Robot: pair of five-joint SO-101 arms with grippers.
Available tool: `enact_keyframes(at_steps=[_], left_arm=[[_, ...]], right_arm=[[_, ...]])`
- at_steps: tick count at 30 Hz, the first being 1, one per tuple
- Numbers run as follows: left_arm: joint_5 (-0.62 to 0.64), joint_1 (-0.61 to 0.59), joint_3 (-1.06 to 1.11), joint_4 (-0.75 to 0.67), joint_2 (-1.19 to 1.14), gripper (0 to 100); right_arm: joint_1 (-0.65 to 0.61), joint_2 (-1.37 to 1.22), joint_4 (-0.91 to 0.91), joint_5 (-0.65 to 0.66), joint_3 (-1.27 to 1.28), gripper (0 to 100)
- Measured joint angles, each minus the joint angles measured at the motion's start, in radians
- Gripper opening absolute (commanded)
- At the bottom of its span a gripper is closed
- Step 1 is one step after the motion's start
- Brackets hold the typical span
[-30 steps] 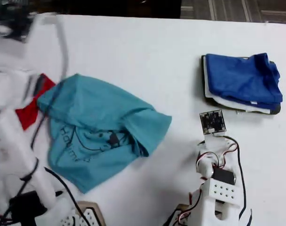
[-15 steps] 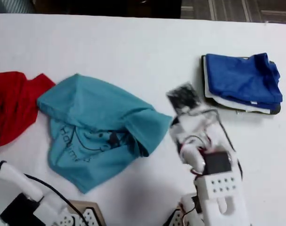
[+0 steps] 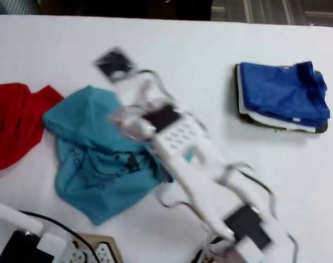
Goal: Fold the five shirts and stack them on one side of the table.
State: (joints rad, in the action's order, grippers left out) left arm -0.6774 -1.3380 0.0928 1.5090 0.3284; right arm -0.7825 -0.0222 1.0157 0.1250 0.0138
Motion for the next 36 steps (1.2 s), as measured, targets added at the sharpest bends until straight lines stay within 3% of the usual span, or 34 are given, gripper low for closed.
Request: enact_keyframes(at_steps=[12, 19, 24, 28, 32, 36], left_arm=[[-0.061, -0.057, 0.0, 0.0, 0.0, 24], [-0.063, -0.057, 0.0, 0.0, 0.0, 24], [-0.063, -0.057, 0.0, 0.0, 0.0, 24], [-0.063, -0.057, 0.0, 0.0, 0.0, 24], [-0.063, -0.057, 0.0, 0.0, 0.0, 24], [-0.063, -0.057, 0.0, 0.0, 0.0, 24]], right_arm=[[-0.233, -0.618, 0.13, -0.006, -0.635, 9.5], [-0.227, -0.905, 0.17, -0.005, -0.924, 10.1], [-0.195, -1.059, 0.239, -0.005, -1.103, 16.3], [-0.16, -1.135, 0.295, -0.005, -1.22, 12.6], [-0.127, -1.18, 0.319, -0.005, -1.292, 1.1], [-0.083, -1.186, 0.334, -0.005, -1.329, 1.9]])
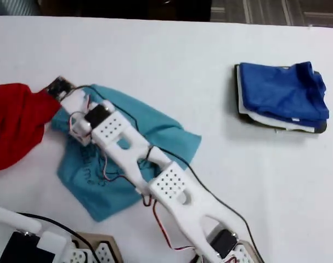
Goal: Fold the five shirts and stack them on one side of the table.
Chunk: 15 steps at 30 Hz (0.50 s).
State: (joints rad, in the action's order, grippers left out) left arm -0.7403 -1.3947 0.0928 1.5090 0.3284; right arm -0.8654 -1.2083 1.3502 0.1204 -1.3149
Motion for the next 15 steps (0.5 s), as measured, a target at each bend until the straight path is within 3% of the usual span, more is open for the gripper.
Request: enact_keyframes(at_steps=[7, 15], left_arm=[[0.0, 0.034, 0.006, 0.009, 0.0, 24], [0.006, 0.279, 0.147, 0.031, 0.0, 24]], right_arm=[[0.118, 0.017, 0.186, 0.0, -0.207, 1.9], [0.227, 0.114, 0.387, 0.0, -0.311, 1.9]])
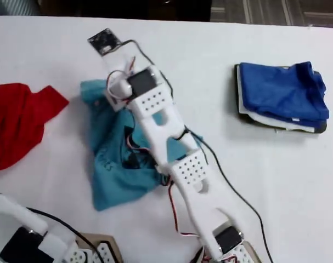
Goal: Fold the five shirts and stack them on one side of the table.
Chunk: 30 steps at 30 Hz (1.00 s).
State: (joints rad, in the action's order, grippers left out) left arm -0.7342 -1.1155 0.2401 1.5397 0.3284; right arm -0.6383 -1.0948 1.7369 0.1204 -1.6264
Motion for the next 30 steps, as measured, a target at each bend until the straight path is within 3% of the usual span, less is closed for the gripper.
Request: enact_keyframes(at_steps=[8, 11, 14, 20, 30], left_arm=[[0.221, 0.446, 0.094, -0.055, 0.0, 24], [0.321, 0.618, 0.094, -0.135, 0.0, 24], [0.359, 0.712, 0.094, -0.152, 0.0, 24], [0.379, 0.69, 0.094, -0.155, 0.0, 24], [0.379, 0.373, 0.094, -0.121, 0.0, 24]], right_arm=[[0.063, 0.1, 0.009, 0.0, 0.0, 2.5], [0.071, 0.126, 0.009, 0.0, 0.0, 8.3], [0.066, 0.129, 0.009, 0.0, 0.048, 17.1], [0.074, 0.127, 0.009, 0.0, 0.176, 21.5], [-0.018, 0.121, -0.204, 0.0, 0.193, 21.5]])
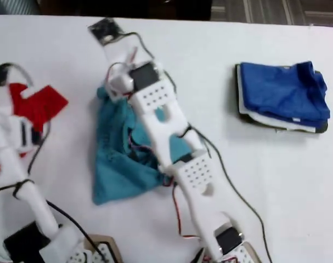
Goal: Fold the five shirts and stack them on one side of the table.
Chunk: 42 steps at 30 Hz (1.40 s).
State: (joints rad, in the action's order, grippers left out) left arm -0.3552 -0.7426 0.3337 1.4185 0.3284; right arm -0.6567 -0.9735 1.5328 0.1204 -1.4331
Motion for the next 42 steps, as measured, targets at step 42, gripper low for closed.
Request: enact_keyframes(at_steps=[42], left_arm=[[-0.181, -0.187, 0.003, 0.015, 0.0, 24]], right_arm=[[0.137, -0.043, 0.107, 0.12, 0.0, 1.9]])
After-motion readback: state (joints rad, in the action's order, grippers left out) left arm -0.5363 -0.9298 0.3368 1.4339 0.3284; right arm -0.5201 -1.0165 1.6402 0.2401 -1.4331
